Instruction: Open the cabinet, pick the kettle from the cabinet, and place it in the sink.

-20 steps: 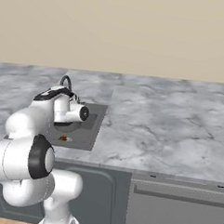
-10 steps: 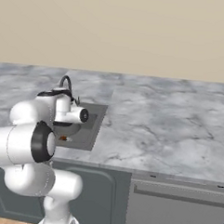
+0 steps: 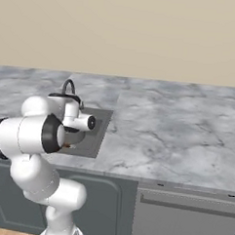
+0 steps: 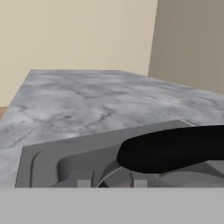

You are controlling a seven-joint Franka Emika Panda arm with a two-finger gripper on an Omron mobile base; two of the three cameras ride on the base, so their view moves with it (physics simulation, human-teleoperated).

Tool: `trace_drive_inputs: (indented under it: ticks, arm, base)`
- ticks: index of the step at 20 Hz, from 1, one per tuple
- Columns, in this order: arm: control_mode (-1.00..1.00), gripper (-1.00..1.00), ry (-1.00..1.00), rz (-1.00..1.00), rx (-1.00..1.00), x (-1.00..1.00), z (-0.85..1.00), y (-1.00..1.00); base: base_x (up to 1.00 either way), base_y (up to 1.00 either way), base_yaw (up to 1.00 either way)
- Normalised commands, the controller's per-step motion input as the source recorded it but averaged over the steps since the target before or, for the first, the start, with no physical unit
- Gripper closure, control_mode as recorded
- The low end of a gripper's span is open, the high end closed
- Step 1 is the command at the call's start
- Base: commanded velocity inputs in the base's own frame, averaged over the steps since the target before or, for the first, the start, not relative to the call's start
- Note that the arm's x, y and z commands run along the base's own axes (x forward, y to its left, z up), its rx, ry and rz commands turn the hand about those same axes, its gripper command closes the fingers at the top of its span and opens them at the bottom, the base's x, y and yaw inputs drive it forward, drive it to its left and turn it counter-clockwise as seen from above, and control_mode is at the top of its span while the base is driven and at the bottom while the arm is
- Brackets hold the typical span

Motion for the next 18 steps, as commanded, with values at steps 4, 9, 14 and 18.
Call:
trace_drive_inputs:
  ticks: [4, 9, 14, 18]
  arm:
    - [-1.00, 1.00, 0.03, 0.00, 0.00, 0.23, -0.20, 0.04]
    - [-1.00, 1.00, 0.03, 0.00, -0.03, 0.28, -0.12, 0.15]
    - [-1.00, 1.00, 0.06, -0.01, -0.12, 0.25, -0.14, 0.10]
    - [-1.00, 1.00, 0.00, 0.00, -0.18, 0.22, -0.18, 0.05]
  base:
    - [0.00, 0.00, 0.00]
    - [0.00, 0.00, 0.00]
    - [0.00, 0.00, 0.00]
    - [0.00, 0.00, 0.00]
